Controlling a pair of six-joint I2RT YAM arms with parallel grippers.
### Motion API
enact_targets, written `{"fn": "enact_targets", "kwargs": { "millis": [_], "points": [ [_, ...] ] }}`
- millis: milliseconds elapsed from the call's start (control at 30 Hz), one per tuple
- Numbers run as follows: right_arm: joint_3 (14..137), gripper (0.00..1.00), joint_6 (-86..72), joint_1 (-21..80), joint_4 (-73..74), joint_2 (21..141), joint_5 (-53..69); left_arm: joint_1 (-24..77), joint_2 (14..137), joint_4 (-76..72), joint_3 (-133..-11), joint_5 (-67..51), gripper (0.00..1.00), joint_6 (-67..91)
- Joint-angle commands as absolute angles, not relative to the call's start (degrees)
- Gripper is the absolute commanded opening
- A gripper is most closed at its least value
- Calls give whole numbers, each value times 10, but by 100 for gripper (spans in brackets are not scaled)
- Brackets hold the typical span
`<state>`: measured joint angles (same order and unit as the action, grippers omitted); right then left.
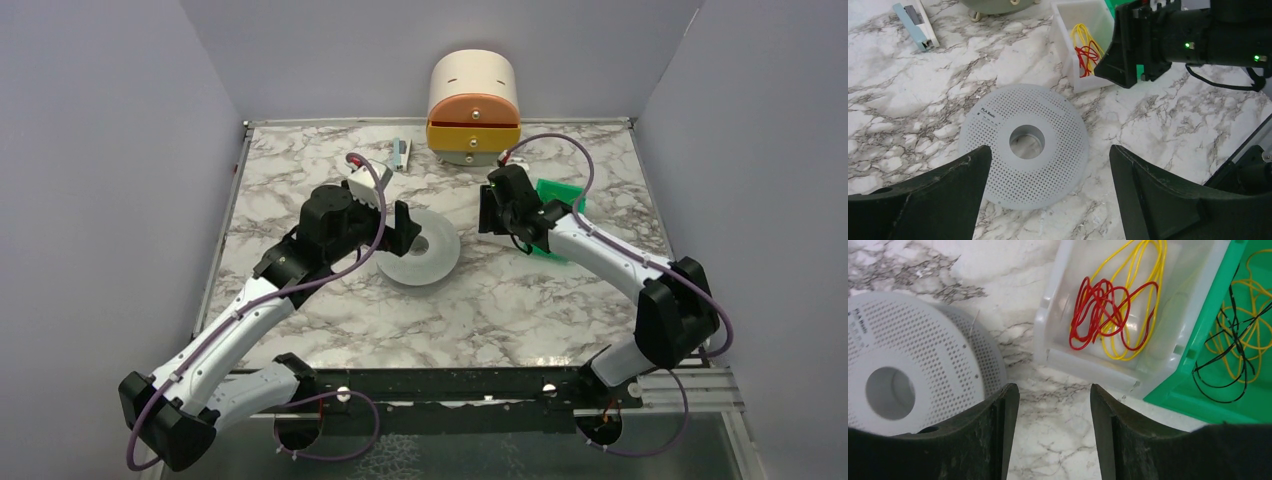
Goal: Wrap the cables
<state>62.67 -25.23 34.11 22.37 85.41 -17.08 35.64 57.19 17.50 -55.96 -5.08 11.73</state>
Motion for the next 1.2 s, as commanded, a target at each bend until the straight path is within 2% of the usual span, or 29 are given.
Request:
{"fn": "enact_targets", "kwargs": {
  "millis": [0,100,267,633,1033,1167],
  "points": [
    [664,58,-226,315,210,902,-208,356,536,146,-534,-50,95,128],
    [666,57,-199,308,190,923,-210,357,515,145,-517,-32,99,140],
    [671,54,-151,283,160,947,-205,357,501,148,-505,-4,99,155],
    [743,54,-120,258,191,1034,-184,356,497,169,-506,28,99,164],
    [743,53,-124,254,181,1077,-154,354,494,172,-504,36,99,165],
    [745,48,-129,254,182,1088,-157,352,497,171,-503,35,99,165]
  ]
}}
